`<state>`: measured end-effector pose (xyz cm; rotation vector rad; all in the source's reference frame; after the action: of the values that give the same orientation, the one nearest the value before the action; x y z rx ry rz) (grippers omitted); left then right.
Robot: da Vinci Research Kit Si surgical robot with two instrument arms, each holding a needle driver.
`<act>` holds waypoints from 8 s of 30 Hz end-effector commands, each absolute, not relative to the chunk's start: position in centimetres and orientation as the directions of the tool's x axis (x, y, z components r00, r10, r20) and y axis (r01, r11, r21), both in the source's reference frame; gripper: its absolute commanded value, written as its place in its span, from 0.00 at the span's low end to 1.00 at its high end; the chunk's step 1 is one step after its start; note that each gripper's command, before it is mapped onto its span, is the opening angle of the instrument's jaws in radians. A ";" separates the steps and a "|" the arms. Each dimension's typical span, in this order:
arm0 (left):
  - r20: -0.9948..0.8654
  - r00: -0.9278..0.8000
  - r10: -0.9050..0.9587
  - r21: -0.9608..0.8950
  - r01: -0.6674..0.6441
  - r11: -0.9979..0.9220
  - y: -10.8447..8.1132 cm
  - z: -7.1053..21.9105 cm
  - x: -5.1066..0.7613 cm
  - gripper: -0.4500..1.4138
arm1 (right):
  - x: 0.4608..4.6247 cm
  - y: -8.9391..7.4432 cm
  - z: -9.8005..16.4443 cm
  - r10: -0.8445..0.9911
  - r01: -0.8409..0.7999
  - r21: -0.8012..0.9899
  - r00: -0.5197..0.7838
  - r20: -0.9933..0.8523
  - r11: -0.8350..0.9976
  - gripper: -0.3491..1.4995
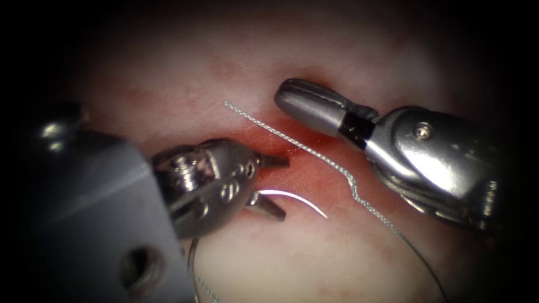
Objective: Wound Closure
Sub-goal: Pick up the needle with the left gripper, then pass the needle over to the right grasper, then hand the needle back to the left to regrasp.
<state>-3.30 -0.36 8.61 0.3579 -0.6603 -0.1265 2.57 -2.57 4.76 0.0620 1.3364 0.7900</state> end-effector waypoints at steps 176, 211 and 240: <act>-0.003 -0.033 -0.999 0.979 0.203 -0.010 0.8 8.3 -1.72 0.95 | 2.74 -2.3 4.3 0.131 0.131 0.137 0.054 -0.990 0.982 0.00; -0.402 0.049 -0.914 0.872 -0.284 -0.399 0.2 8.4 -2.67 0.69 | 2.68 -2.5 4.7 0.377 0.543 0.165 -0.307 -0.874 0.823 0.00; -0.281 0.081 -0.956 0.913 -0.285 -0.292 0.4 8.5 -2.35 0.00 | 2.22 -2.2 4.5 0.401 0.025 0.417 -0.331 -0.854 0.909 0.80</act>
<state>-2.30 0.26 8.49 1.6672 -1.2512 -1.2642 2.12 -2.30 4.57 0.3166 1.8695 0.4210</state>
